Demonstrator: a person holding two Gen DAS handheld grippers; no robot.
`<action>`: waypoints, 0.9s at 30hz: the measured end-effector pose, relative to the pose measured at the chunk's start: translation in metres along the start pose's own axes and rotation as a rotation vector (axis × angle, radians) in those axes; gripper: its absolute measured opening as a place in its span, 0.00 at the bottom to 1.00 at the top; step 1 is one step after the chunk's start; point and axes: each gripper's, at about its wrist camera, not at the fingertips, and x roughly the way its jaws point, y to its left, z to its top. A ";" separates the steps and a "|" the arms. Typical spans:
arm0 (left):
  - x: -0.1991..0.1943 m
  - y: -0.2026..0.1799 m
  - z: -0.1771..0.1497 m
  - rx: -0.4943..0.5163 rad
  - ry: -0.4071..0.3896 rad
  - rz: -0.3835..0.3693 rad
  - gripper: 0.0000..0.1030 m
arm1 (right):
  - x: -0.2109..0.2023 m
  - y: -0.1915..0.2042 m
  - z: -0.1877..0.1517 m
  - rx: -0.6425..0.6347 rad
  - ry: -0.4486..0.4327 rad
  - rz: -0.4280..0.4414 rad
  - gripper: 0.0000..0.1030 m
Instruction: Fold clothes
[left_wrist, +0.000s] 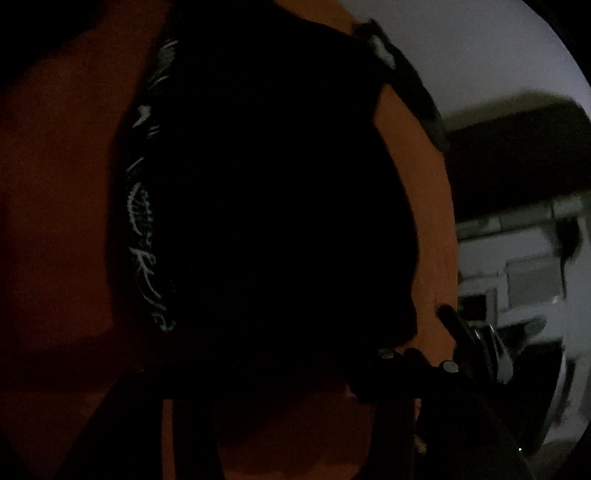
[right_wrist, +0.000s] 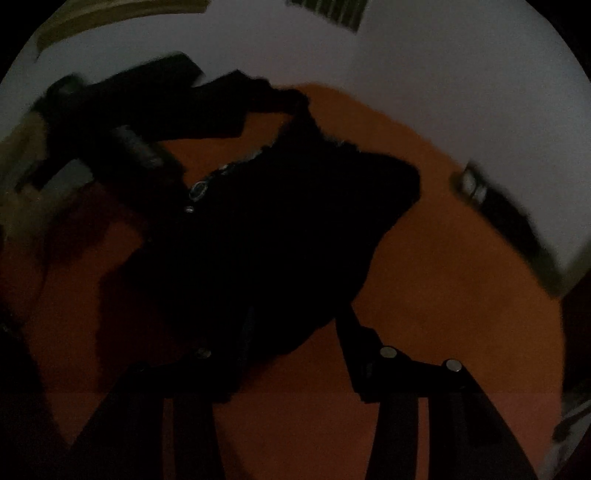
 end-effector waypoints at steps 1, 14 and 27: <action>0.000 0.004 0.000 -0.020 0.001 -0.012 0.46 | -0.002 0.004 -0.001 -0.028 -0.038 -0.026 0.43; 0.024 0.006 0.028 -0.063 0.095 -0.135 0.61 | 0.015 -0.009 -0.018 0.059 -0.021 -0.123 0.12; -0.038 -0.021 0.004 -0.110 -0.120 -0.172 0.10 | 0.009 -0.027 -0.009 0.172 -0.072 0.008 0.11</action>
